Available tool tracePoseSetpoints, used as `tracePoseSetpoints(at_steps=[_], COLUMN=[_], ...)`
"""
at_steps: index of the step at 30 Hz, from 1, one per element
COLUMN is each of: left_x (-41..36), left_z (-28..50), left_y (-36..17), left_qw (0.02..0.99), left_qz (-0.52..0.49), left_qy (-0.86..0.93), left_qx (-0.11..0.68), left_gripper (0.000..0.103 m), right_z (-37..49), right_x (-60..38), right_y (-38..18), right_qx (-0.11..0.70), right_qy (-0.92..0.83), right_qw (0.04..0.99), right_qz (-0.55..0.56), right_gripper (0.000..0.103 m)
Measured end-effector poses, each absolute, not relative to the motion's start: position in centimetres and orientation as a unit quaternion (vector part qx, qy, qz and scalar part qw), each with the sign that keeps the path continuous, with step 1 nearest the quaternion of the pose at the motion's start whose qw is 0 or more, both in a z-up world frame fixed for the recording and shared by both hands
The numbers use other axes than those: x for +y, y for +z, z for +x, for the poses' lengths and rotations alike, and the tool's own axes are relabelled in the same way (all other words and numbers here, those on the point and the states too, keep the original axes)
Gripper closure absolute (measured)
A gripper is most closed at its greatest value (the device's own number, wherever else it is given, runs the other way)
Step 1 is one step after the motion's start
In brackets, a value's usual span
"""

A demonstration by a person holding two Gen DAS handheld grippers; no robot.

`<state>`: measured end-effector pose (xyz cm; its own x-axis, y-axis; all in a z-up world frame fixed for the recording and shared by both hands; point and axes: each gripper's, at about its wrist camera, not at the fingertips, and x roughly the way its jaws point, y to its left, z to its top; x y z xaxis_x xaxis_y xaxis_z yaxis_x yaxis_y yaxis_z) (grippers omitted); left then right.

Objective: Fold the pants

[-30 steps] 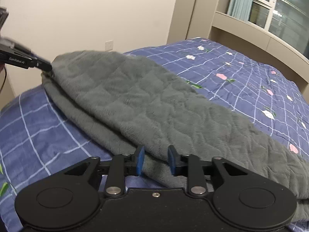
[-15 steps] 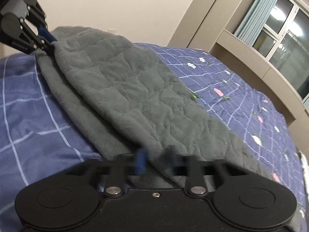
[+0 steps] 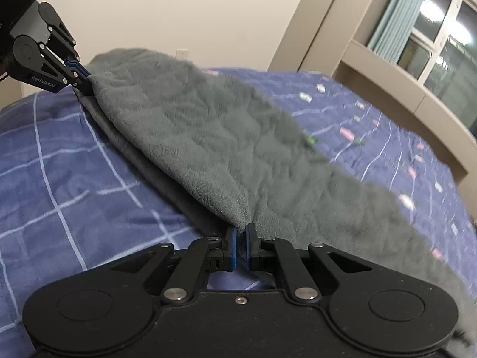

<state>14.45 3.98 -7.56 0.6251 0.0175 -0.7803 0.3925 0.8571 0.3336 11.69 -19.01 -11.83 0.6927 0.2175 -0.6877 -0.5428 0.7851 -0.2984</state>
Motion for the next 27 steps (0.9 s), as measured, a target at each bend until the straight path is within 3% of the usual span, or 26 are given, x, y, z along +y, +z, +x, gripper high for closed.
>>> tracePoseSetpoints(at_steps=[2, 4, 5, 6, 7, 8, 11, 13, 18, 27], left_x=[3.9, 3.8, 3.7, 3.5, 3.2, 2.8, 1.5, -0.2, -6.8, -23.3], left_z=[14.5, 14.5, 14.5, 14.4, 14.5, 14.5, 14.1, 14.1, 14.7, 15.7], left_y=[-7.4, -6.9, -6.7, -6.4, -6.2, -5.9, -5.4, -5.1, -4.7, -4.8], left_qw=[0.868, 0.869, 0.870, 0.871, 0.872, 0.874, 0.878, 0.883, 0.890, 0.855], left_qz=[0.240, 0.228, 0.221, 0.210, 0.202, 0.193, 0.175, 0.163, 0.147, 0.205], left_qy=[-0.102, -0.096, -0.092, -0.089, -0.083, -0.076, -0.073, -0.066, -0.114, -0.324], left_qx=[0.423, 0.429, 0.431, 0.436, 0.438, 0.439, 0.439, 0.434, 0.417, 0.348], left_gripper=[0.093, 0.079, 0.072, 0.048, 0.029, 0.023, 0.015, 0.001, 0.001, 0.001], right_z=[11.9, 11.8, 11.6, 11.4, 11.0, 10.6, 9.2, 8.2, 6.2, 7.9], right_x=[-19.0, -19.5, -19.9, -20.4, -21.1, -21.8, -24.3, -26.4, -33.3, -48.4], right_y=[-12.1, -11.7, -11.4, -11.0, -10.7, -10.4, -10.2, -10.3, -9.8, -7.5], right_qx=[0.330, 0.327, 0.325, 0.324, 0.322, 0.317, 0.314, 0.318, 0.315, 0.265], right_qy=[0.211, 0.207, 0.208, 0.205, 0.202, 0.198, 0.172, 0.142, 0.067, -0.071], right_qw=[0.889, 0.896, 0.900, 0.904, 0.908, 0.913, 0.923, 0.928, 0.945, 0.956], right_qz=[-0.237, -0.217, -0.204, -0.190, -0.176, -0.162, -0.143, -0.129, -0.053, 0.100], right_gripper=[0.090, 0.072, 0.043, 0.015, 0.006, 0.001, 0.001, 0.001, 0.001, 0.000])
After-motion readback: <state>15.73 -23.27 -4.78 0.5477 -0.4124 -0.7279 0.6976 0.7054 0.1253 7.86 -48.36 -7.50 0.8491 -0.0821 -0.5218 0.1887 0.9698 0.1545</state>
